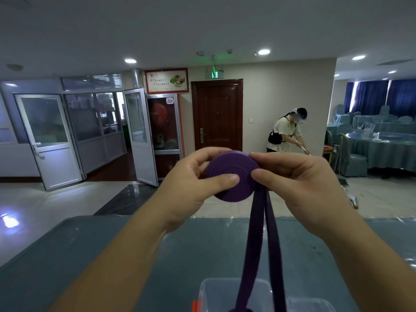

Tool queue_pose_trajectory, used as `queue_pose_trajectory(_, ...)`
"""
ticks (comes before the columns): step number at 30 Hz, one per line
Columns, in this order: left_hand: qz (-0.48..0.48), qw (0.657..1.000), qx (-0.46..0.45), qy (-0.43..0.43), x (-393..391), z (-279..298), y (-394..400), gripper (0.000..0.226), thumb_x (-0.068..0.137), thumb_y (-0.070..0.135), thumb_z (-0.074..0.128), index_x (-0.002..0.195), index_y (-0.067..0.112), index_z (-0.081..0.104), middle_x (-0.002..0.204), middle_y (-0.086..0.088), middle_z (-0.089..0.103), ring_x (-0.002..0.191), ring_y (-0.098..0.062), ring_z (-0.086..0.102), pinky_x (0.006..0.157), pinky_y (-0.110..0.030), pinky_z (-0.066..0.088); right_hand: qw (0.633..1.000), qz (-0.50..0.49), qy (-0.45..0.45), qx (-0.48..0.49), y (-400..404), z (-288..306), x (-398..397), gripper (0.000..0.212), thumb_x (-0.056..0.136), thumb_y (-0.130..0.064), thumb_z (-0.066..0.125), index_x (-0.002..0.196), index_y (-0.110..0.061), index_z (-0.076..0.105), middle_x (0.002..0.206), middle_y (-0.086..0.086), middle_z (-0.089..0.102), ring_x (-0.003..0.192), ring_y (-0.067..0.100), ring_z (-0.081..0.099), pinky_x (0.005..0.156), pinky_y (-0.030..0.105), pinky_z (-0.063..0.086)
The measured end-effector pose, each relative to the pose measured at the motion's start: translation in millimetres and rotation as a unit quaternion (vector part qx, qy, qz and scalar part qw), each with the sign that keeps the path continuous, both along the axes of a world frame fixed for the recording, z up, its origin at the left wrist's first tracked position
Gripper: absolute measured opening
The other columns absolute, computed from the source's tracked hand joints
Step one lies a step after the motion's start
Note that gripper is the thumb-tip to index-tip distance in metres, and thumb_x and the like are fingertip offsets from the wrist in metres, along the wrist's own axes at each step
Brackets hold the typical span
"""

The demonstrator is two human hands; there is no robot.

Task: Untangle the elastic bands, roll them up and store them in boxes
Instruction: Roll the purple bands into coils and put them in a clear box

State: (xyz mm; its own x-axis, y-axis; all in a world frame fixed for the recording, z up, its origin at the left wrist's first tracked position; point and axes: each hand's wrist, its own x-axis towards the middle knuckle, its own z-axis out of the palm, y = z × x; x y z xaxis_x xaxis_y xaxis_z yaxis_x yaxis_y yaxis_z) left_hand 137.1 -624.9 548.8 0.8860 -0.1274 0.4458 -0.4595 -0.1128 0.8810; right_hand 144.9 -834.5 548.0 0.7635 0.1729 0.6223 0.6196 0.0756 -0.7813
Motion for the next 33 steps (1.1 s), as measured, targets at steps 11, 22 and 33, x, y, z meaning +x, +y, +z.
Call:
queue_pose_trajectory(11,-0.022,1.0,0.0,0.018,4.5,-3.2,2.7,0.05,0.072,0.019,0.081,0.121,0.017,0.07,0.111,-0.007,0.079,0.103,-0.024,0.076,0.091,-0.038,0.061,1.0,0.002,-0.008,-0.014,-6.4,-1.6,2.8,0.037,0.074,-0.02,0.075,0.11,-0.019,0.078,0.1,-0.002,0.082,0.097,0.014,0.078,0.088,0.025,0.061)
queue_pose_trajectory(22,0.007,0.997,0.077,0.013,4.1,-3.7,0.3,0.052,0.077,0.007,0.087,0.122,0.023,0.067,0.108,0.0,0.079,0.1,-0.019,0.077,0.087,-0.036,0.063,0.999,-0.02,-0.003,-0.025,-6.6,-5.6,4.9,0.025,0.08,-0.006,0.079,0.101,-0.019,0.08,0.093,-0.001,0.082,0.09,0.016,0.079,0.084,0.024,0.062)
queue_pose_trajectory(33,-0.008,0.999,0.046,0.017,6.2,-5.1,0.3,0.051,0.075,0.025,0.083,0.124,0.02,0.072,0.111,-0.005,0.079,0.105,-0.024,0.076,0.094,-0.044,0.061,0.999,-0.021,-0.006,-0.026,-4.4,-5.4,4.3,0.024,0.08,-0.017,0.075,0.102,-0.022,0.08,0.094,-0.004,0.082,0.092,0.013,0.079,0.083,0.023,0.062)
